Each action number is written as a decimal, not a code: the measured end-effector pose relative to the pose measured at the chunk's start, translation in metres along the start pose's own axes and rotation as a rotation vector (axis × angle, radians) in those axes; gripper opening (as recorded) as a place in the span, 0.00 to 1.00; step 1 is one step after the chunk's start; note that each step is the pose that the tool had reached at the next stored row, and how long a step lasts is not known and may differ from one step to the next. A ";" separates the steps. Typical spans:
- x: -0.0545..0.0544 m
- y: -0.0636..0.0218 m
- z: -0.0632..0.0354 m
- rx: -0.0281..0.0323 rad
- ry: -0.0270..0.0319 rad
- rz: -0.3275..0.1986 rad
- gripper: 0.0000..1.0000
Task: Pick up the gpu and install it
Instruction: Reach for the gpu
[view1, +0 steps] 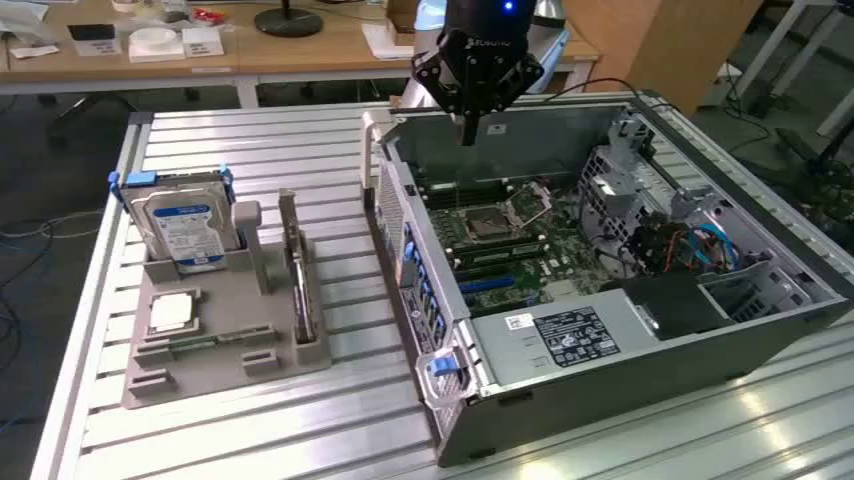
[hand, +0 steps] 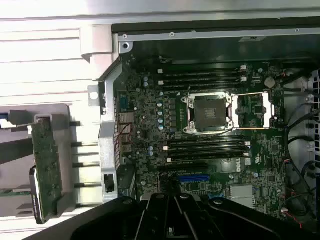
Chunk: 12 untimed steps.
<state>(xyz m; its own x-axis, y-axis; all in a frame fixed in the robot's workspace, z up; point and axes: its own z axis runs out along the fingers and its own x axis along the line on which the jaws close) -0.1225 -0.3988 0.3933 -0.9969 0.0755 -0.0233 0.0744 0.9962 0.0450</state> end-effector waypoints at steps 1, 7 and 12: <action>0.000 0.0000 0.0000 0.0000 0.0000 0.000 0.11; 0.003 -0.0003 -0.0001 0.0000 0.0001 0.000 0.11; 0.008 -0.0007 -0.0002 -0.0002 0.0000 0.000 0.11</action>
<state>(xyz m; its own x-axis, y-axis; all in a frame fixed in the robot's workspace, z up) -0.1304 -0.3989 0.3932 -0.9969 0.0753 -0.0234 0.0742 0.9962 0.0452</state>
